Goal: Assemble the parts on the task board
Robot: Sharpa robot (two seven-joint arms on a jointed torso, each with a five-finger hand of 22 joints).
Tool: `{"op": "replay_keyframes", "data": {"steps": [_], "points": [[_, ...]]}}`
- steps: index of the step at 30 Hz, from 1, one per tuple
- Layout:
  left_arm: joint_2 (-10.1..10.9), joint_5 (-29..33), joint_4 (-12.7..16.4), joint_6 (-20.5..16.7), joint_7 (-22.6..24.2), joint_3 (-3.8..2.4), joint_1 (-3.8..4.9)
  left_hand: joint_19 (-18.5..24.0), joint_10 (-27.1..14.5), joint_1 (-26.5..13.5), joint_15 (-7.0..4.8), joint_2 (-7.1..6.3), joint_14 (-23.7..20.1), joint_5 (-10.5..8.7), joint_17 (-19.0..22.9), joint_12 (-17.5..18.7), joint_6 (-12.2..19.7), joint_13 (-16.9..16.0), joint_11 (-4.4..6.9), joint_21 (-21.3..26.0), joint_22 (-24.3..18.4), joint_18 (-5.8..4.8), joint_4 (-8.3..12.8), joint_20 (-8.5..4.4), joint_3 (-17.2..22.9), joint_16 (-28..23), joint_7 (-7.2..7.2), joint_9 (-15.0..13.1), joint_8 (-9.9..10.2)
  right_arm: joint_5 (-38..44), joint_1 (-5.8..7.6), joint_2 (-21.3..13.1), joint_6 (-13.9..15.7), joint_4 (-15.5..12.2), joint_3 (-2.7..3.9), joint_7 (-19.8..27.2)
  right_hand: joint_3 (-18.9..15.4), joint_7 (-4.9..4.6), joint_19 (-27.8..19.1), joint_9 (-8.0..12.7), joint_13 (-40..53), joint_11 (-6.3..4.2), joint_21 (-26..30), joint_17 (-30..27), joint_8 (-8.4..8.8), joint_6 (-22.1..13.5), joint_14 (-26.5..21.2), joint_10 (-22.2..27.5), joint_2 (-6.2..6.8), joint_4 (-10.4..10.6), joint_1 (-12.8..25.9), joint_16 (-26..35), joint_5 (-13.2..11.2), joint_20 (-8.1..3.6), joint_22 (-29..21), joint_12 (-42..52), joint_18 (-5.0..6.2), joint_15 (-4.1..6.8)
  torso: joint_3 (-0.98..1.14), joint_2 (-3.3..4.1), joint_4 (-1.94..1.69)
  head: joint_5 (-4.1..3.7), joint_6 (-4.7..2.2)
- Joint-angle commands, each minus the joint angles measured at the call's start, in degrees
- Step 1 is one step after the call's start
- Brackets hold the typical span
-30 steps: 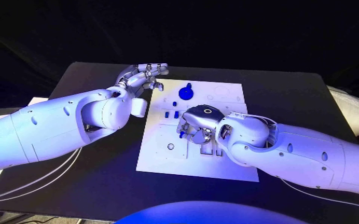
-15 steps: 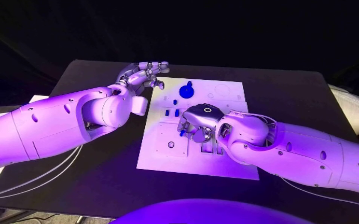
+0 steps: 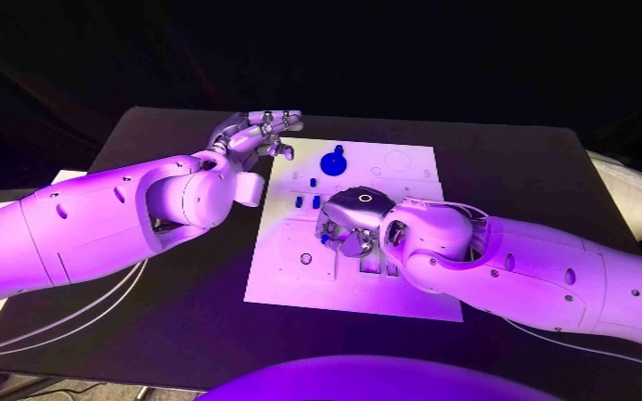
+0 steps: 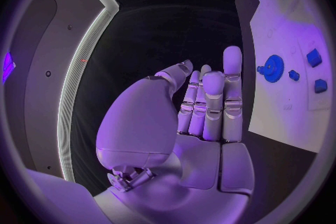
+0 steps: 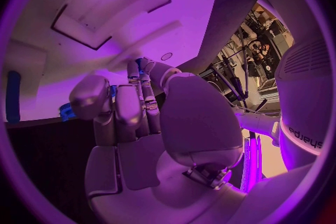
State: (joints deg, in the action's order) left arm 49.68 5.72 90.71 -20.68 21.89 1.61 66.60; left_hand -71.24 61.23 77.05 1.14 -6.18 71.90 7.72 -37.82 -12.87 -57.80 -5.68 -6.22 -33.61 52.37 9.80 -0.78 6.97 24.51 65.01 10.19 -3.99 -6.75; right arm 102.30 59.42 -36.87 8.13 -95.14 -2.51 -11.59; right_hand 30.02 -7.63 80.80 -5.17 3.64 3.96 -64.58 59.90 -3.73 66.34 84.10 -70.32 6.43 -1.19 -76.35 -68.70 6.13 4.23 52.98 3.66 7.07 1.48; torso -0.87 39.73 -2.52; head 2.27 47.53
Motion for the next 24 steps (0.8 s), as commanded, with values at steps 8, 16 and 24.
{"op": "replay_keyframes", "data": {"steps": [8,16,24], "points": [[0.00,-0.22,0.14,0.95,0.07,-0.04,0.02,0.04,-0.50,0.41,0.15,-0.15,-0.43,0.29,0.05,-0.31,0.30,-0.01,-0.04,0.20,-0.05,0.46,0.39,-0.09,-0.05,0.20,0.01,0.04,-0.36,1.07,-0.32,-0.17,0.20,0.41,-0.39,-1.95,-2.63,-0.77,-2.12,1.43,-0.08,1.61,1.50,-1.56,0.22,-6.38,1.09,10.53,2.16,0.10,1.41,0.37,0.32,1.27,-2.50,0.03,0.20,-1.62,0.01,-0.01,0.00,-0.16,0.01],[0.06,-0.22,0.01,1.04,-0.06,-0.04,0.02,0.04,-0.50,0.41,0.15,-0.15,-0.43,0.29,0.05,-0.31,0.30,-0.01,-0.04,0.20,-0.05,0.46,0.39,-0.09,-0.05,0.20,0.01,0.04,-0.36,0.50,-0.25,-2.52,6.96,-2.10,-0.25,-0.73,-3.36,-0.87,-2.55,1.31,0.12,1.62,1.99,-2.70,0.04,-6.53,0.80,10.80,2.03,-0.04,0.93,1.04,0.68,1.38,-3.19,0.81,0.38,-1.62,0.04,-0.03,0.04,-0.35,-0.22],[0.13,-0.22,-0.03,1.16,-0.13,-0.04,0.02,0.05,-0.61,0.49,0.16,-0.13,-0.49,0.28,0.16,-0.40,0.31,-0.01,-0.05,0.24,-0.07,0.45,0.46,-0.08,-0.04,0.17,0.00,0.04,-0.41,-0.85,1.58,-7.43,8.00,-5.74,0.43,-1.66,-3.65,-0.87,-2.48,1.21,0.18,1.51,1.78,-3.39,-0.09,-6.11,0.60,9.97,1.88,-0.01,0.74,1.49,0.84,1.42,-2.95,1.65,0.34,-1.54,-0.02,-0.03,0.06,-1.00,-0.64]]}}
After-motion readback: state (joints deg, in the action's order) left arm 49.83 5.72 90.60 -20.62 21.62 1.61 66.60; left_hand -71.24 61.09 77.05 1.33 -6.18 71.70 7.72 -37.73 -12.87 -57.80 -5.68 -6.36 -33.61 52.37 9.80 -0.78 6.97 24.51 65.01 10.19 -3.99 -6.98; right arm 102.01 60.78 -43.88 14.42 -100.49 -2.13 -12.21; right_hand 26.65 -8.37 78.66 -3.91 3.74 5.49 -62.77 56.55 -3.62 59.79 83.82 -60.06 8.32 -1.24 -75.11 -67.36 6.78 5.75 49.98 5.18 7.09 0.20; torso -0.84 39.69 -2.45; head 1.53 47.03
